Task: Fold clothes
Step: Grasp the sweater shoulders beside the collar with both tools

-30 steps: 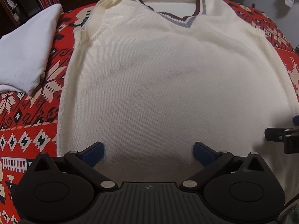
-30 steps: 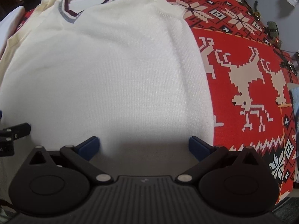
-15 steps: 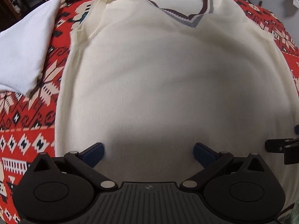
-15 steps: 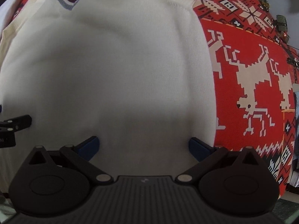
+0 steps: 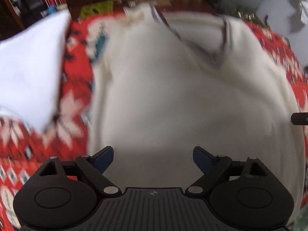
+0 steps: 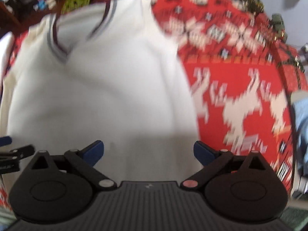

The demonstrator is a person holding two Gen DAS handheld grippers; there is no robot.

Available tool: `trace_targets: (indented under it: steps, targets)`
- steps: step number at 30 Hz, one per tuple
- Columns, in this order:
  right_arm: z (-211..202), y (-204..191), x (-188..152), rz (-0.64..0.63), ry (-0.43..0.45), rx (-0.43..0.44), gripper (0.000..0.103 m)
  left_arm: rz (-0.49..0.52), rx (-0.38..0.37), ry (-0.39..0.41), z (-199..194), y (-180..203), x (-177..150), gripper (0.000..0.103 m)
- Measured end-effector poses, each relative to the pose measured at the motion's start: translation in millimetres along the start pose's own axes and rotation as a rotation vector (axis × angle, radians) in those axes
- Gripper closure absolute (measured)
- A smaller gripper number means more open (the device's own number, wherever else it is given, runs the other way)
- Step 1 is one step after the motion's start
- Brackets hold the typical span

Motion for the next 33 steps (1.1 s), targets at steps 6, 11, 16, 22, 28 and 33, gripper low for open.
trace_targets:
  steps: [6, 11, 16, 22, 28, 33]
  targets:
    - [28.7, 11.5, 69.9, 0.019, 0.188, 0.032, 0.005, 0.087, 0.014, 0.172, 28.5, -20.1, 93.5, 0.013]
    - [68.7, 9.9, 131.6, 0.002, 0.263, 0.068, 0.024, 0.067, -0.058, 0.211, 71.5, -38.6, 163.1, 0.014]
    - [115.6, -4.1, 179.6, -0.07, 0.308, 0.115, 0.048, 0.115, -0.136, 0.199, 106.3, -39.6, 195.6, 0.033]
    - [149.2, -44.5, 214.2, -0.214, 0.308, 0.197, 0.063, 0.137, -0.209, 0.134, 132.4, -40.2, 195.9, 0.055]
    - [171.9, -64.0, 227.6, -0.354, 0.247, 0.234, 0.074, 0.159, -0.227, 0.115, 141.4, -42.5, 190.6, 0.061]
    - [180.7, -69.9, 222.9, -0.417, 0.217, 0.274, 0.069, 0.154, -0.237, 0.123, 145.5, -45.6, 187.6, 0.061]
Point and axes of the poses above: each gripper's, at about its wrist camera, not at the fingertips, and z roughly the way its jaws point, y to its right, x to its top, the point moved 5 cm from there along z, roughly the way its jaws point, and after that the axes turned 12 degrees about y, right-handed, at the moved point
